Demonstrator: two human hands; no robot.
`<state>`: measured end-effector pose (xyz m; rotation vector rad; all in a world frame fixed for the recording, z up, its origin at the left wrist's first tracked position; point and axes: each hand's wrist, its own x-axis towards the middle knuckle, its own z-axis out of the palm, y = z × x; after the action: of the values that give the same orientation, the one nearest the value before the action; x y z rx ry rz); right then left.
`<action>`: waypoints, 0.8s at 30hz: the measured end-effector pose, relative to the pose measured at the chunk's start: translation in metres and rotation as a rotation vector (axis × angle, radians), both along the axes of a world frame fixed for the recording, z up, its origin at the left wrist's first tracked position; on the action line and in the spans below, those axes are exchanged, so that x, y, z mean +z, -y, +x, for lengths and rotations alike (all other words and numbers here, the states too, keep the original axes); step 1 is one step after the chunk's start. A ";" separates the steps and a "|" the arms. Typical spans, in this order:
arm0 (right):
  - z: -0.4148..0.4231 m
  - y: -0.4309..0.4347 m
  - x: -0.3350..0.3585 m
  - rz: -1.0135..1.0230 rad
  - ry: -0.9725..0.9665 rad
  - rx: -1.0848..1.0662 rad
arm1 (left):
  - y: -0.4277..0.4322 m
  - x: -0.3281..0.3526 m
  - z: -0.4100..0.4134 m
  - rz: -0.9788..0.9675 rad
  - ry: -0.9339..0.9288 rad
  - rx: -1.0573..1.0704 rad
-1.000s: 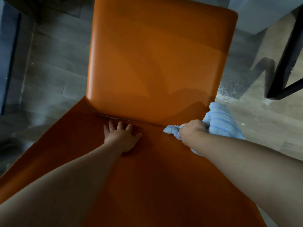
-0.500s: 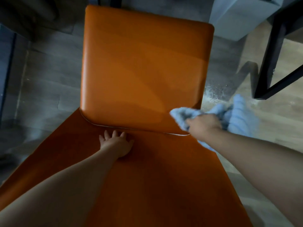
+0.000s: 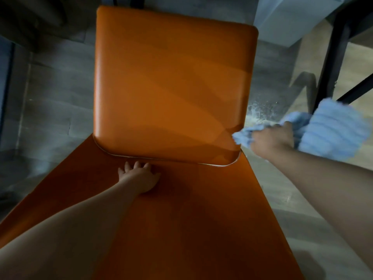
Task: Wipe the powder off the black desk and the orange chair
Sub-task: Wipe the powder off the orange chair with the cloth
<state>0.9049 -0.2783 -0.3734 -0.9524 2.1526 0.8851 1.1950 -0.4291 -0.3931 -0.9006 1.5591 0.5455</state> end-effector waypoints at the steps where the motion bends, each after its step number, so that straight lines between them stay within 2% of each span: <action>1: 0.010 0.004 0.004 -0.073 0.056 0.118 | 0.000 0.001 -0.002 0.005 -0.001 0.012; 3: 0.042 0.006 0.009 -0.147 0.300 0.226 | -0.002 0.003 -0.008 0.023 -0.021 0.028; 5: 0.061 0.001 0.006 0.030 0.425 0.301 | -0.004 0.004 -0.011 0.047 -0.041 0.042; 7: 0.047 -0.004 -0.008 0.155 0.298 0.265 | -0.005 0.006 -0.013 0.053 -0.056 0.041; 10: 0.007 -0.017 -0.009 0.310 -0.053 0.025 | -0.005 0.009 -0.013 0.049 -0.068 0.030; 12: -0.013 -0.022 0.002 0.298 -0.193 -0.056 | -0.003 0.011 -0.014 0.047 -0.065 0.043; 13: -0.019 -0.024 0.005 0.238 -0.154 -0.085 | -0.002 0.012 -0.016 0.048 -0.067 0.050; 14: -0.020 -0.025 0.009 0.128 0.020 -0.149 | -0.003 0.014 -0.018 0.052 -0.067 0.051; 15: -0.011 -0.017 0.017 0.080 0.359 -0.293 | -0.004 0.016 -0.021 0.057 -0.065 0.051; 16: 0.001 -0.009 0.017 0.005 0.612 -0.346 | -0.004 0.016 -0.024 0.066 -0.059 0.054; 17: 0.020 -0.001 0.013 -0.056 0.674 -0.182 | -0.005 0.017 -0.027 0.078 -0.051 0.061; 18: 0.042 0.007 0.011 -0.085 0.549 0.028 | -0.006 0.016 -0.029 0.090 -0.042 0.066; 20: 0.073 0.007 -0.004 -0.108 0.417 0.265 | -0.009 0.016 -0.032 0.101 -0.022 0.055; 24: 0.070 -0.006 -0.018 0.087 0.264 0.332 | -0.012 0.011 -0.030 0.085 -0.010 -0.003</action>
<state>0.9752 -0.2720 -0.3919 -1.3266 1.7488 0.9392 1.1646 -0.4171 -0.3818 -0.8319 1.5343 0.6099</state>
